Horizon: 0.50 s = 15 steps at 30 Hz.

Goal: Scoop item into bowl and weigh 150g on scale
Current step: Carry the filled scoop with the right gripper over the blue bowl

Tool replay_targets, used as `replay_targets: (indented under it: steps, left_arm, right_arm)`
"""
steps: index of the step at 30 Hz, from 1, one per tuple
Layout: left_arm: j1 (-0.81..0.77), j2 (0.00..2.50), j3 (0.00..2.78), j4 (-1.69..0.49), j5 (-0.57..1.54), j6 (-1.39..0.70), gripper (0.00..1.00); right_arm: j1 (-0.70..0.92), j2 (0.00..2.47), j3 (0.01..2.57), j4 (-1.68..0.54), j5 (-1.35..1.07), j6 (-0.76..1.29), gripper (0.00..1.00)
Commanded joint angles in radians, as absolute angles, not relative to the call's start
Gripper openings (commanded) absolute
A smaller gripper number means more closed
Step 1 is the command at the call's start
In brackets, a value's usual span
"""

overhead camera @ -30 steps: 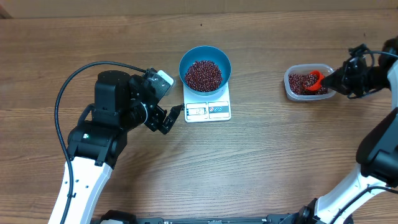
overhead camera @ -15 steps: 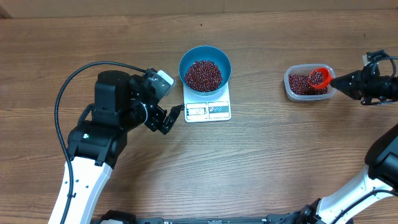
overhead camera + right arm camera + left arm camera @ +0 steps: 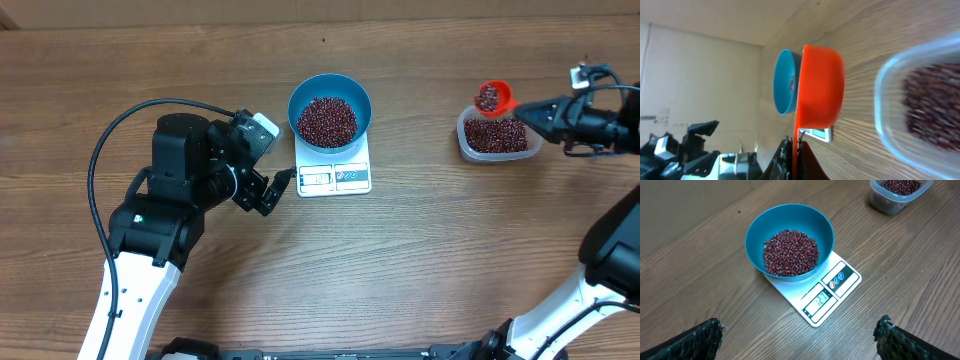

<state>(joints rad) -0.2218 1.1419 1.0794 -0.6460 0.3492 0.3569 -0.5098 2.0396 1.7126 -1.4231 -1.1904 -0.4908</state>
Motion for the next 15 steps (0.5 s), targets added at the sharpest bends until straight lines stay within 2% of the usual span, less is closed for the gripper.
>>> replay_targets:
  steps: [1,6,15]
  left_arm:
    - [-0.216,1.145,1.078,-0.643,0.363,0.343,1.0]
    - [-0.216,1.145,1.078,-0.643,0.363,0.343,1.0]
    - [-0.216,1.145,1.078,-0.643,0.363,0.343,1.0]
  right_arm:
    - [-0.434,2.052,1.708,-1.419,-1.28,-0.506,0.04]
    - [-0.282,2.052,1.708,-1.322,-1.345,-0.424,0.04]
    - [-0.041,2.052,1.708,-0.985,-1.296,-0.014,0.04]
